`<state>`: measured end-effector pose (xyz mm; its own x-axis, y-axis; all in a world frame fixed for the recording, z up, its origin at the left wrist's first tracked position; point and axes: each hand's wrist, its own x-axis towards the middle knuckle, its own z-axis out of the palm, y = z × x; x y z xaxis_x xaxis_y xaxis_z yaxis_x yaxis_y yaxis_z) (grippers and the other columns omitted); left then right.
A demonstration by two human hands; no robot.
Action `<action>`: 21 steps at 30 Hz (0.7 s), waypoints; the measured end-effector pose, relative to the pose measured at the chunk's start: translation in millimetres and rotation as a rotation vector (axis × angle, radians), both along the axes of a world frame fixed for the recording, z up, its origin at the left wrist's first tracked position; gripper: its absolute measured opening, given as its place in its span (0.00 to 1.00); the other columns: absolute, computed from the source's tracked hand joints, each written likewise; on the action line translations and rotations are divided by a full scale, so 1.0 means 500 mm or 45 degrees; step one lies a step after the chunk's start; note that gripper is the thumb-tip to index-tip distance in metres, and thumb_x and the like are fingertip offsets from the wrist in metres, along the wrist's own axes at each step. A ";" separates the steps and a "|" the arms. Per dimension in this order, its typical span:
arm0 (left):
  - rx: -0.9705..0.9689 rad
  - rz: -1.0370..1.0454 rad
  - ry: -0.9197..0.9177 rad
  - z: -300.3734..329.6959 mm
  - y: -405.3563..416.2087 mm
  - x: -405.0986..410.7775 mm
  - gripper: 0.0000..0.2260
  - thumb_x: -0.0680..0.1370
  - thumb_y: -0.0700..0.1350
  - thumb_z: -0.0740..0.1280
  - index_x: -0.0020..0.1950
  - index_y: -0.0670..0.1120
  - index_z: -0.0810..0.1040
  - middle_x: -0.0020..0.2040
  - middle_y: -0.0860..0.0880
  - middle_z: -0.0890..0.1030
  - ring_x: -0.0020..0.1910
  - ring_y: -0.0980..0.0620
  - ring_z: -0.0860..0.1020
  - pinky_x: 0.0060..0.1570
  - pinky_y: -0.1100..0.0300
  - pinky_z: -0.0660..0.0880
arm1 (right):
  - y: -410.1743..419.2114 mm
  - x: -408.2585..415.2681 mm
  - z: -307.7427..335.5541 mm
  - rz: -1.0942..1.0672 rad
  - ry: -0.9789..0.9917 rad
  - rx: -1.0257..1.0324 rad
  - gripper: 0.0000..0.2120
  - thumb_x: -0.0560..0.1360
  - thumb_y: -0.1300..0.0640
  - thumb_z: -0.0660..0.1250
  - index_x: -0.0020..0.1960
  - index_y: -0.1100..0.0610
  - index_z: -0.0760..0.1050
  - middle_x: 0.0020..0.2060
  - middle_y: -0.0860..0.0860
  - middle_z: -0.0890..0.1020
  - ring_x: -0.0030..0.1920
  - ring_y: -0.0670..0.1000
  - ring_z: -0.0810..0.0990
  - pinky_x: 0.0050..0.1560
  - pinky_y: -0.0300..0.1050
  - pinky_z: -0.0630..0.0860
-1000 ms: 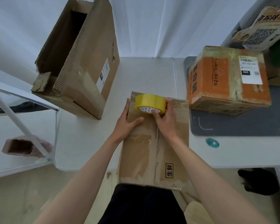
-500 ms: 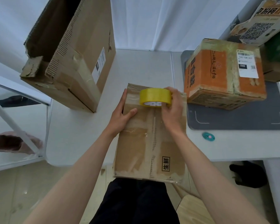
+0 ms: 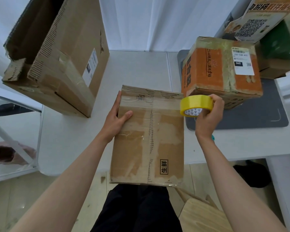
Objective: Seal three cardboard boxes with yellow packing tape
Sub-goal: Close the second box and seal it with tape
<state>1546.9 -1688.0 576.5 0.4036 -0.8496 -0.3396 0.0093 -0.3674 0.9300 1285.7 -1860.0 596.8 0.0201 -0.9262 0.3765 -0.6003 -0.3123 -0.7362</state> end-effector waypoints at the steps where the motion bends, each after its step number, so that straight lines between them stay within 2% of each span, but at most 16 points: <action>1: 0.009 -0.003 0.003 0.001 0.000 -0.001 0.36 0.81 0.51 0.69 0.79 0.70 0.51 0.75 0.74 0.58 0.75 0.66 0.63 0.74 0.53 0.69 | -0.008 -0.006 -0.002 -0.021 0.016 -0.004 0.18 0.70 0.73 0.56 0.57 0.66 0.74 0.52 0.62 0.75 0.52 0.54 0.74 0.52 0.29 0.65; 3: 0.017 -0.006 0.001 0.003 -0.001 -0.004 0.36 0.81 0.50 0.69 0.81 0.67 0.50 0.72 0.77 0.59 0.70 0.75 0.64 0.69 0.64 0.70 | -0.021 -0.027 -0.009 -0.054 0.083 0.000 0.20 0.68 0.73 0.55 0.57 0.65 0.74 0.52 0.62 0.74 0.52 0.57 0.74 0.49 0.31 0.65; 4: 0.016 -0.003 0.000 0.003 -0.001 -0.006 0.36 0.81 0.49 0.69 0.81 0.66 0.50 0.72 0.76 0.59 0.68 0.77 0.64 0.65 0.70 0.70 | -0.024 -0.037 -0.014 -0.054 0.123 0.014 0.20 0.68 0.73 0.56 0.57 0.64 0.74 0.52 0.62 0.74 0.53 0.58 0.74 0.49 0.33 0.64; 6: 0.005 0.005 -0.004 0.006 -0.002 -0.009 0.36 0.82 0.48 0.68 0.82 0.64 0.50 0.73 0.72 0.60 0.68 0.77 0.65 0.61 0.74 0.70 | -0.026 -0.050 -0.027 -0.042 0.168 0.046 0.22 0.67 0.73 0.55 0.58 0.63 0.75 0.54 0.62 0.74 0.54 0.58 0.74 0.49 0.31 0.64; 10: 0.000 0.011 -0.007 0.007 -0.002 -0.006 0.36 0.81 0.49 0.68 0.81 0.66 0.51 0.79 0.66 0.59 0.75 0.67 0.62 0.70 0.65 0.68 | -0.028 -0.048 -0.059 -0.007 0.174 0.084 0.20 0.69 0.69 0.55 0.58 0.63 0.75 0.54 0.61 0.73 0.53 0.58 0.73 0.48 0.40 0.66; 12: 0.004 0.017 -0.001 0.007 -0.002 -0.007 0.36 0.81 0.49 0.68 0.81 0.67 0.51 0.79 0.67 0.60 0.75 0.67 0.63 0.69 0.67 0.68 | -0.034 -0.049 -0.076 -0.004 0.157 0.098 0.18 0.71 0.68 0.57 0.58 0.62 0.75 0.54 0.60 0.72 0.53 0.58 0.74 0.47 0.44 0.69; 14: 0.016 0.024 -0.005 0.007 -0.003 -0.008 0.35 0.82 0.48 0.68 0.81 0.66 0.51 0.75 0.71 0.61 0.73 0.71 0.63 0.66 0.71 0.69 | -0.040 -0.050 -0.087 -0.008 0.132 0.108 0.15 0.73 0.68 0.59 0.58 0.62 0.75 0.54 0.59 0.72 0.52 0.57 0.74 0.48 0.45 0.71; 16: 0.021 0.024 -0.014 0.009 -0.002 -0.008 0.35 0.82 0.48 0.68 0.81 0.66 0.51 0.72 0.74 0.61 0.71 0.75 0.63 0.64 0.73 0.68 | -0.042 -0.048 -0.093 0.002 0.121 0.103 0.14 0.74 0.66 0.59 0.57 0.63 0.75 0.53 0.60 0.72 0.52 0.57 0.74 0.48 0.44 0.71; 21: 0.013 0.023 0.013 0.003 -0.002 -0.008 0.35 0.82 0.48 0.68 0.80 0.67 0.51 0.77 0.68 0.61 0.74 0.66 0.64 0.70 0.61 0.70 | -0.043 -0.045 -0.110 0.011 0.095 0.135 0.15 0.74 0.62 0.58 0.57 0.64 0.76 0.53 0.61 0.72 0.52 0.58 0.74 0.48 0.37 0.67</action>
<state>1543.0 -1688.8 578.0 0.4152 -0.8387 -0.3525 0.0251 -0.3767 0.9260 1263.1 -1881.7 542.1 0.0528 -0.9605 0.2734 -0.6522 -0.2405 -0.7189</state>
